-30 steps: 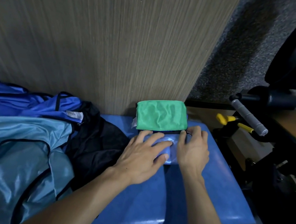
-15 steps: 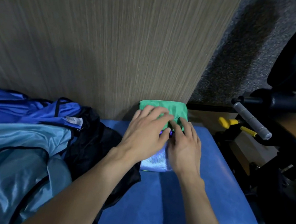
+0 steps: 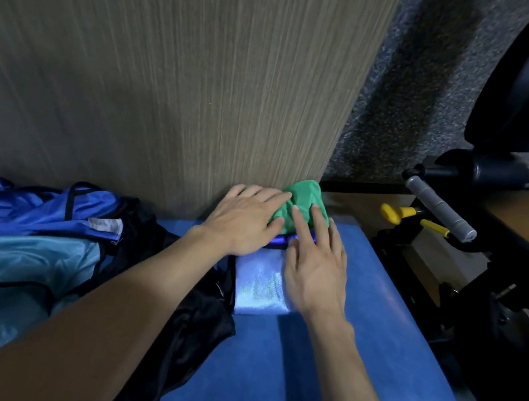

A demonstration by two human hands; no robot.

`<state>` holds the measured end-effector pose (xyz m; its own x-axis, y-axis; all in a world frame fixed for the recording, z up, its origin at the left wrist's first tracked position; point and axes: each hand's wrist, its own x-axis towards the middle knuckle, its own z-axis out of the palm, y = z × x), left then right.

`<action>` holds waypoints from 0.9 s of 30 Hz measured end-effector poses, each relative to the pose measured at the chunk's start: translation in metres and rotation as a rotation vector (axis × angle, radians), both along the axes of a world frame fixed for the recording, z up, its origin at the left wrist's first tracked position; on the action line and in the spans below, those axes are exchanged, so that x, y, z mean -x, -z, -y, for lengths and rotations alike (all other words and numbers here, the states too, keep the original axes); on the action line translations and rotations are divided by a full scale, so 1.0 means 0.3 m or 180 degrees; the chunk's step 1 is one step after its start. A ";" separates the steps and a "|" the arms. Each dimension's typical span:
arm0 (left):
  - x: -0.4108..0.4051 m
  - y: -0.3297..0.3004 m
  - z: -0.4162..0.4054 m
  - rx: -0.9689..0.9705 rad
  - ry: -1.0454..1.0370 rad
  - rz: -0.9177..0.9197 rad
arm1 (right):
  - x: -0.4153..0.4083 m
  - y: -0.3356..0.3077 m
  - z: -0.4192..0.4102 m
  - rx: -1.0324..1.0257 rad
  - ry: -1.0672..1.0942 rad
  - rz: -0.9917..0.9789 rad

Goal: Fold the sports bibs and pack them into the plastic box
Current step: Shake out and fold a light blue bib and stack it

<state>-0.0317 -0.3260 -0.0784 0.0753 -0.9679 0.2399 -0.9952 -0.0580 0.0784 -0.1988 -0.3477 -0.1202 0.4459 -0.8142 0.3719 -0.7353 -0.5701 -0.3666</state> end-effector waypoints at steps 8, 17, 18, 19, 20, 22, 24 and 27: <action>0.031 -0.047 0.072 -0.0145 0.0260 0.0281 | -0.012 -0.003 0.003 -0.0056 -0.0153 0.0152; 0.016 -0.025 0.100 -0.0468 0.0305 0.0108 | 0.002 -0.014 0.006 -0.0500 0.0204 0.0238; 0.009 -0.043 0.092 -0.0507 0.0379 0.0050 | -0.002 -0.015 0.007 -0.0581 0.0263 0.0260; 0.002 -0.066 0.074 -0.0424 0.0478 -0.0012 | -0.005 -0.018 0.007 -0.0658 0.0299 0.0301; -0.007 -0.092 0.045 -0.0200 0.0578 -0.0053 | -0.012 -0.018 0.007 -0.0708 0.0320 0.0353; 0.016 -0.127 -0.042 0.0456 0.0739 -0.0252 | -0.012 -0.017 0.012 -0.0701 0.0339 0.0385; 0.076 -0.114 -0.170 0.0740 0.0839 -0.0568 | -0.011 -0.022 0.018 -0.0719 0.0333 0.0378; 0.154 -0.017 -0.324 0.0227 0.0902 -0.0286 | -0.010 -0.028 0.029 -0.0786 0.0284 0.0352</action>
